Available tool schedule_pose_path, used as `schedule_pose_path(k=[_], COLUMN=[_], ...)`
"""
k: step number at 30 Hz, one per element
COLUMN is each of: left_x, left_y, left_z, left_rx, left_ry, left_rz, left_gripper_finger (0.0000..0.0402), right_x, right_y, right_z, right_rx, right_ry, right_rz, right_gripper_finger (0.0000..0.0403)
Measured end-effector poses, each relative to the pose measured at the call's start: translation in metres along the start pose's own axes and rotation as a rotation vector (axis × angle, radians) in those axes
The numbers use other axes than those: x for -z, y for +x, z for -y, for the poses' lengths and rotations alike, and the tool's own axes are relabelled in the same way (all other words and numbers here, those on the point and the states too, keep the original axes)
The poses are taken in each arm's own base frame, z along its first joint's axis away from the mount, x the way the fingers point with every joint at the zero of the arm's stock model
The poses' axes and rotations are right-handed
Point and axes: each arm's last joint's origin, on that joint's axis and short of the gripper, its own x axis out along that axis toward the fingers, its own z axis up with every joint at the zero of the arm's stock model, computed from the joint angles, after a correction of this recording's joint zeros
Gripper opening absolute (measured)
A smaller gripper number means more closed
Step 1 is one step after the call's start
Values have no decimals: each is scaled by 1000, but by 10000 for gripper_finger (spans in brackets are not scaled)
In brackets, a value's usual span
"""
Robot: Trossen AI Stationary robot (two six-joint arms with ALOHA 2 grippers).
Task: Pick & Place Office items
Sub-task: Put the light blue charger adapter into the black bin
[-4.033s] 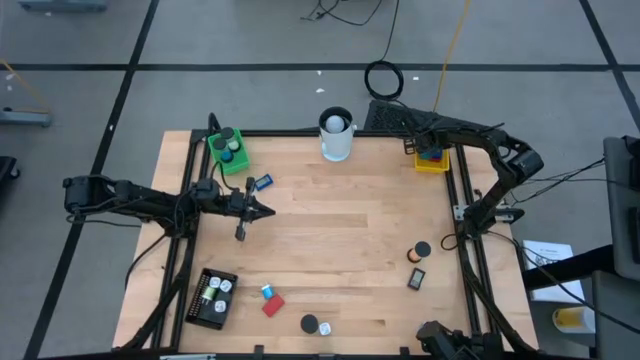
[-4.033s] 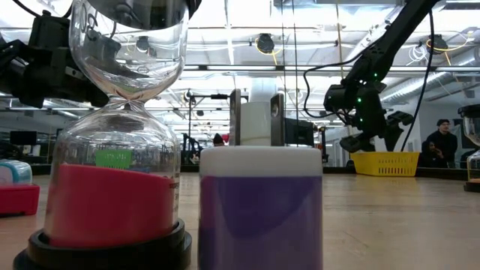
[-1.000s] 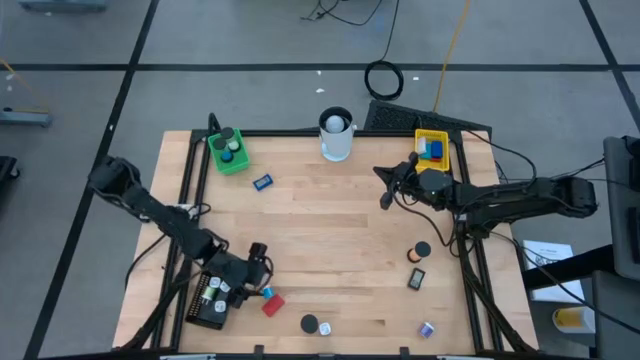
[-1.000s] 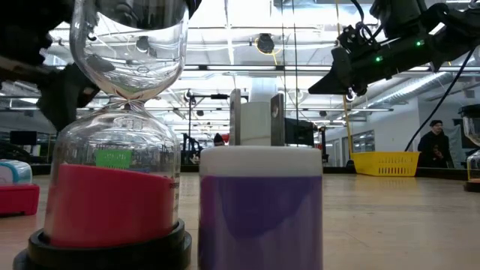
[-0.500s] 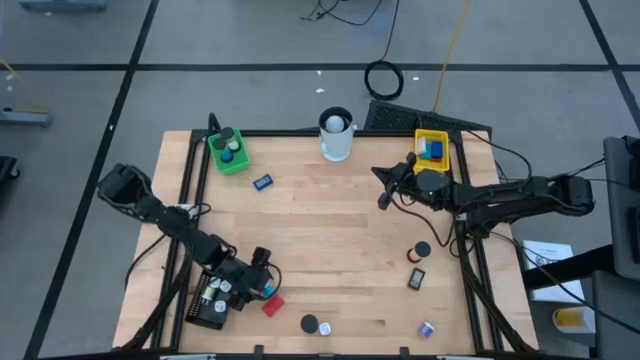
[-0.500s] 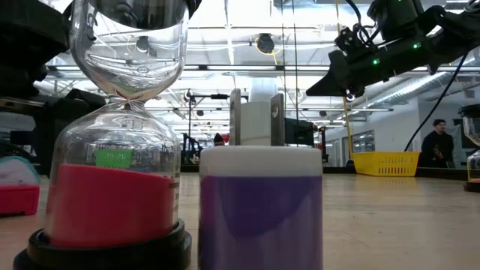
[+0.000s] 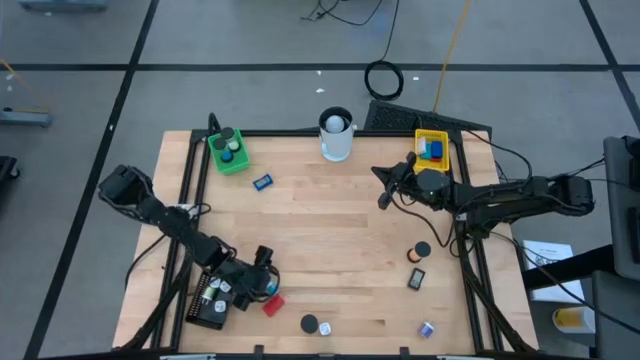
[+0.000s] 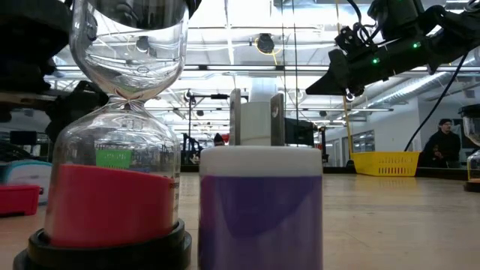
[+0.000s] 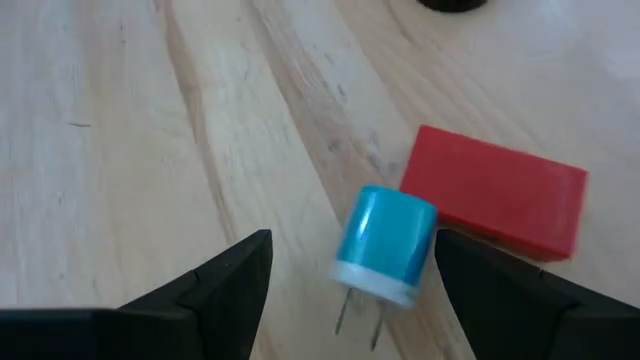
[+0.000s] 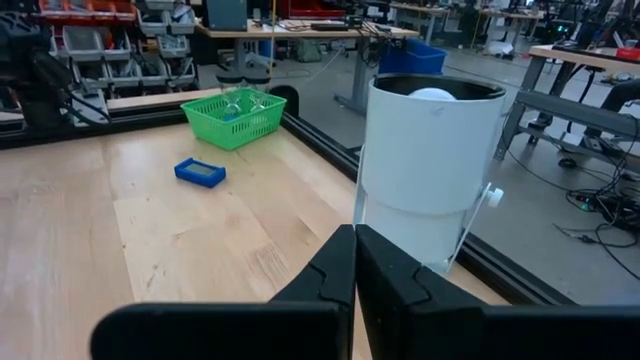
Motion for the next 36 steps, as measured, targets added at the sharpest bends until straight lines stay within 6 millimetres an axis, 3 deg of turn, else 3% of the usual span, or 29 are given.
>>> schedule_pose_path(k=[8, 12, 19, 22, 25, 31, 36], left_x=[6, 4, -4, -10, -20, -46, -58], left_y=[17, 15, -3, -15, -32, -59, -67], left_z=[3, 3, 2, -4, -12, -30, -39], left_rx=[-4, 25, 92, 87, 65, 16, -1], left_ry=[40, 43, 42, 27, 16, 37, -2], left_rz=[-18, -3, 35, 19, -10, -159, -183], left_gripper_finger=[277, 236, 124, 118, 72, 33, 5], right_x=[-1, -1, -2, -2, -2, -2, -2], right_y=[0, 0, 0, 0, 0, 0, 0], right_z=[0, 0, 0, 0, 0, 0, 0], right_rx=[-1, -1, -1, -1, -2, -2, -2], right_ry=[2, 3, 3, 3, 3, -3, -3], right_rz=[5, 8, 16, 18, 18, 20, 20], right_gripper_finger=[2, 2, 2, 2, 2, 2, 2])
